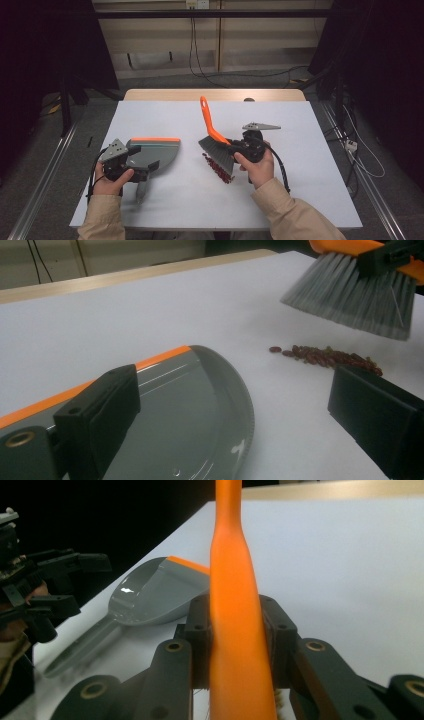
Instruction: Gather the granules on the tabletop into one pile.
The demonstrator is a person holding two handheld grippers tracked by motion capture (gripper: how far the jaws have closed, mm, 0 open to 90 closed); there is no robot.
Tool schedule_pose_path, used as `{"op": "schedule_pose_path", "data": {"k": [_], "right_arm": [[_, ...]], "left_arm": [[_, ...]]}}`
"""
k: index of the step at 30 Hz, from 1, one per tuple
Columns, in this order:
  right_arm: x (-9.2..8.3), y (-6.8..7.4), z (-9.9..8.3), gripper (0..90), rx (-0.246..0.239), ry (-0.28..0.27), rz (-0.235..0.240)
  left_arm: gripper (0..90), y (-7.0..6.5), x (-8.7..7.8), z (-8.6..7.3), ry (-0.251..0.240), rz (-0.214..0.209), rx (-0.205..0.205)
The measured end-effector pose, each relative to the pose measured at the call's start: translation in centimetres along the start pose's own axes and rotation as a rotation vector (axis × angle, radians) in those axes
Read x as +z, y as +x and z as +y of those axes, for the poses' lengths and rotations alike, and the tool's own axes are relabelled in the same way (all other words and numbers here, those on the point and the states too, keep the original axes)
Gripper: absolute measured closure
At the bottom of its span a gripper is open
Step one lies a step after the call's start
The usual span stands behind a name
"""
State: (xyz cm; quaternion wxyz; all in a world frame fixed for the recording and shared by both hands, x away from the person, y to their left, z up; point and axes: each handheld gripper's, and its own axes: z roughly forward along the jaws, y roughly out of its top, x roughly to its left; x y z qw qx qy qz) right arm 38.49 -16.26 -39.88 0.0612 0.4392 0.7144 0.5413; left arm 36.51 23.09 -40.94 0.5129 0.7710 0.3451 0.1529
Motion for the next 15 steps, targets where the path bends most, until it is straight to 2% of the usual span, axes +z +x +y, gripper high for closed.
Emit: {"op": "schedule_pose_path", "data": {"k": [3,5,7,8,10,15], "right_arm": [[0.2,-0.7,0.4,71.3,-0.090,0.020,-0.035],[0.6,-1.4,0.5,71.3,-0.131,0.028,-0.026],[1.0,-1.8,0.5,71.3,-0.178,0.044,-0.040],[1.3,-2.2,0.5,71.3,-0.213,0.051,-0.033],[1.8,-2.6,0.5,71.3,-0.236,0.059,-0.046],[3.3,-3.4,0.5,71.3,-0.332,0.078,-0.030]], "left_arm": [[6.4,0.0,0.0,0.0,-0.001,0.001,-0.002],[6.4,0.0,0.0,0.0,-0.001,0.000,-0.003],[6.5,0.1,0.0,0.0,0.000,0.001,-0.003],[6.4,0.1,0.0,0.0,0.000,0.002,-0.005],[6.5,0.1,0.0,0.0,0.002,0.003,-0.007],[6.5,0.2,0.0,-0.1,0.001,0.003,-0.011]]}}
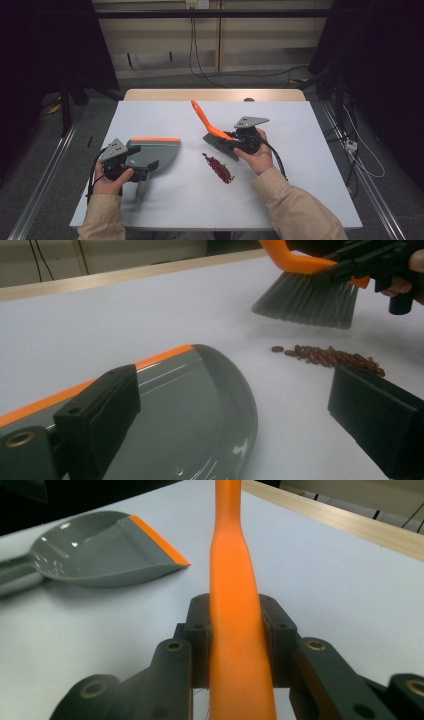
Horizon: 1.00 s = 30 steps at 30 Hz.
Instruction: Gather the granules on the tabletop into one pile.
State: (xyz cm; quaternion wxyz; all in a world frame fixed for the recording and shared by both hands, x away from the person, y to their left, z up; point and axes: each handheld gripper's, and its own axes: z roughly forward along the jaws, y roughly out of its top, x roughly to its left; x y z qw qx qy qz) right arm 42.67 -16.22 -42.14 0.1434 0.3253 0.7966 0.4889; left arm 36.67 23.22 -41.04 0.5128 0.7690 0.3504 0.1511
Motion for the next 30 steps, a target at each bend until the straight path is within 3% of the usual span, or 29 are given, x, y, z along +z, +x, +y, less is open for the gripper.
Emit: {"op": "schedule_pose_path", "data": {"k": [8,11,14,20,30], "right_arm": [[1.8,-0.2,0.2,71.2,-0.135,0.000,0.038],[2.4,0.1,0.1,71.2,-0.172,0.028,0.051],[2.7,0.6,-0.1,71.3,-0.175,0.045,0.089],[2.5,1.6,-0.1,71.2,-0.231,0.078,0.137],[1.8,2.4,-0.3,70.9,-0.267,0.109,0.183]], "left_arm": [[6.4,0.3,0.0,-0.1,0.003,0.005,-0.005],[6.5,0.3,-0.1,-0.1,0.006,0.008,-0.004],[6.4,0.3,-0.1,-0.1,0.003,0.010,-0.008],[6.4,0.3,-0.1,-0.1,0.005,0.009,-0.007],[6.4,0.4,-0.2,-0.2,0.004,0.012,-0.009]]}}
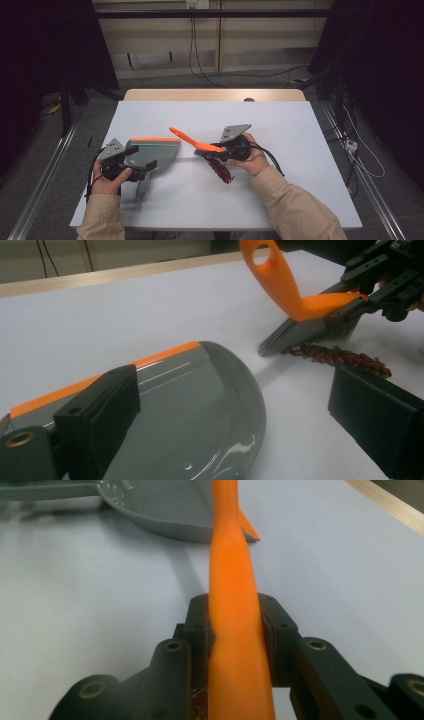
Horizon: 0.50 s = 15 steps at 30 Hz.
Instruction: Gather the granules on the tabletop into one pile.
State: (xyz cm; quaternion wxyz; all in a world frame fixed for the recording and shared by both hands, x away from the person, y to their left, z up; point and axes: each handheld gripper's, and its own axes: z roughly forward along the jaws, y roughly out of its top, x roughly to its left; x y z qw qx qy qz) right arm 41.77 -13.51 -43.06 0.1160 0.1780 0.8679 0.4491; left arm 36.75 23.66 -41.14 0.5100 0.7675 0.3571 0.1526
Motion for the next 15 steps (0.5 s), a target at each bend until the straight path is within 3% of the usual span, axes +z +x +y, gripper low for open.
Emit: {"op": "schedule_pose_path", "data": {"k": [15], "right_arm": [[-0.7,1.4,-0.2,70.7,-0.012,0.012,0.019]], "left_arm": [[6.4,-0.1,0.0,0.0,0.000,0.000,-0.001]]}}
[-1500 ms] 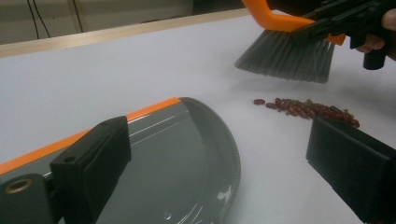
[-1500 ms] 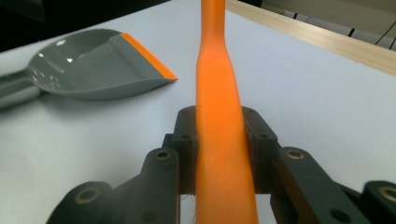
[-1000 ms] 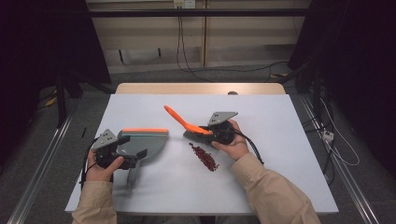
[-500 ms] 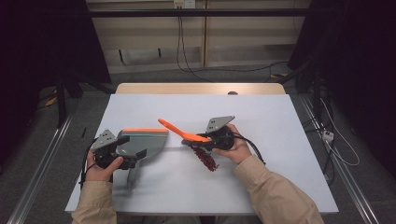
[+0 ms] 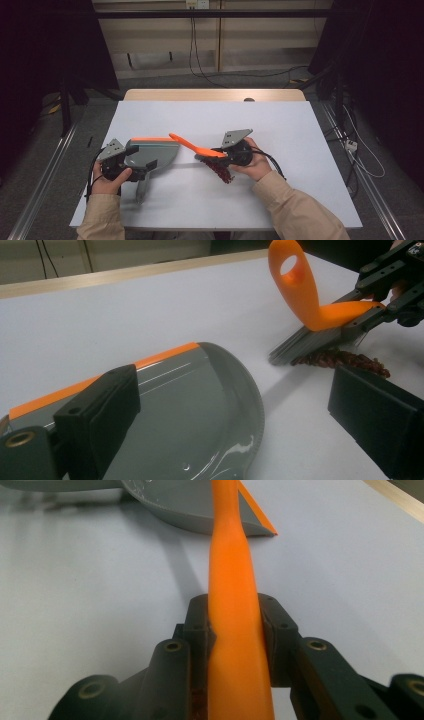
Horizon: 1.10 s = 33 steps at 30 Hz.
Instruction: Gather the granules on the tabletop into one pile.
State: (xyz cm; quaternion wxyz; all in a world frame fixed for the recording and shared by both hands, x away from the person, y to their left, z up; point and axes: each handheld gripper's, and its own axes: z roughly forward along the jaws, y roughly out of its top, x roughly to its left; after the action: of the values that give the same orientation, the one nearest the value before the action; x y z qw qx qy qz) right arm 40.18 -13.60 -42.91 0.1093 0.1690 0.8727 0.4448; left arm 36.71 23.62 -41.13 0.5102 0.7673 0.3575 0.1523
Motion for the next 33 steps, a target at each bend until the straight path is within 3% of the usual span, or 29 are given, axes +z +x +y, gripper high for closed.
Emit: {"op": "schedule_pose_path", "data": {"k": [13,17,28,33], "right_arm": [[-0.4,1.3,0.1,70.7,-0.005,0.004,0.023],[-0.4,1.7,0.1,70.9,-0.023,0.007,-0.001],[-0.1,1.1,0.0,71.3,0.023,-0.051,-0.059],[-0.6,0.8,0.2,71.3,0.072,-0.081,-0.073]], "left_arm": [[6.4,-0.1,0.0,0.0,-0.005,-0.002,0.000],[6.5,-0.1,0.0,0.1,-0.004,-0.003,0.002],[6.5,-0.1,0.0,0.0,-0.003,-0.002,0.003],[6.5,-0.1,0.1,0.0,-0.002,-0.003,0.003]]}}
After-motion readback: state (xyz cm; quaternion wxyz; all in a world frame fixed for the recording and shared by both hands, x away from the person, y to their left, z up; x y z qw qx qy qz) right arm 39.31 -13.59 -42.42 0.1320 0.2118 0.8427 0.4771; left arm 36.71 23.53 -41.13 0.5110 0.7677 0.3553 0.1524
